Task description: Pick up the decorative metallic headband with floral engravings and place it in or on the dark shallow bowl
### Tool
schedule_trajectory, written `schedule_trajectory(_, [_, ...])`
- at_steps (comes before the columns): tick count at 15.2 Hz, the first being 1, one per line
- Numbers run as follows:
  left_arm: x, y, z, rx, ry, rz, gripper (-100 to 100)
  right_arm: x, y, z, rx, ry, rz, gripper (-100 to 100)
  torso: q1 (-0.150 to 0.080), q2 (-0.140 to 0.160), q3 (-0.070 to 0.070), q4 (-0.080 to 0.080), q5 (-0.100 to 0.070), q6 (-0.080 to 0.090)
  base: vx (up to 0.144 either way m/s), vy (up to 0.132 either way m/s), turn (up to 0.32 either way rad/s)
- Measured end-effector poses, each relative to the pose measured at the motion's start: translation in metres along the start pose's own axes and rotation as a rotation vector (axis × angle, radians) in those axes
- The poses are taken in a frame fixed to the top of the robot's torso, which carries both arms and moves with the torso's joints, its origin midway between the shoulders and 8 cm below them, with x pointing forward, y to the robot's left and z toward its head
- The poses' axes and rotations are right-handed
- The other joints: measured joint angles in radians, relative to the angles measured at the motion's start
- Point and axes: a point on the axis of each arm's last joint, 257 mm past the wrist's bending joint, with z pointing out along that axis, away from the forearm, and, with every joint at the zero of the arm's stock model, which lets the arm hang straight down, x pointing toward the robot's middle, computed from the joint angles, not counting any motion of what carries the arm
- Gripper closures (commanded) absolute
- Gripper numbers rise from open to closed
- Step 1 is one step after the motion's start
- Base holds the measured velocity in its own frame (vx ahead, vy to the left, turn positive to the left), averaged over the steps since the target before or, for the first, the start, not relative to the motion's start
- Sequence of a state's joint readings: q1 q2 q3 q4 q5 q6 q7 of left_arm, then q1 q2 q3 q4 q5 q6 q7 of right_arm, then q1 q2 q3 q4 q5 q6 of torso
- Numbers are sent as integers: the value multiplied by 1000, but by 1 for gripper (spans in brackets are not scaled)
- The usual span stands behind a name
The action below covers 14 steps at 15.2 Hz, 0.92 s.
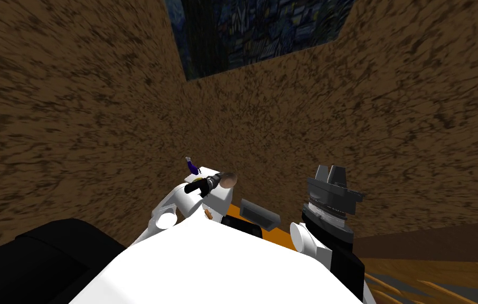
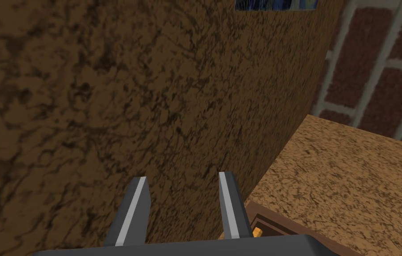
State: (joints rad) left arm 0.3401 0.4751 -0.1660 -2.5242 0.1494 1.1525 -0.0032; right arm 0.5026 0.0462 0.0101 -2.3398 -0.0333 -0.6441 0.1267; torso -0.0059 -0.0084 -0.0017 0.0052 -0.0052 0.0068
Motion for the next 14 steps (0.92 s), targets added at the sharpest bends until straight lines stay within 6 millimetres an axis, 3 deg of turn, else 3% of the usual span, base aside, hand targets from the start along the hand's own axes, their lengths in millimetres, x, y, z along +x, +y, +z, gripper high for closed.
schedule_trajectory(9, [-9,-28,-19,6,2,-3,-100,0,0,0,0,0,0,0,0,0,0,0,0,0,-5,0,1])
schedule_trajectory(14, [-9,-28,-19,3,2,-4,-100,0,0,0,0,0,0,0,0,0,0,0,0,0,0,0,0])
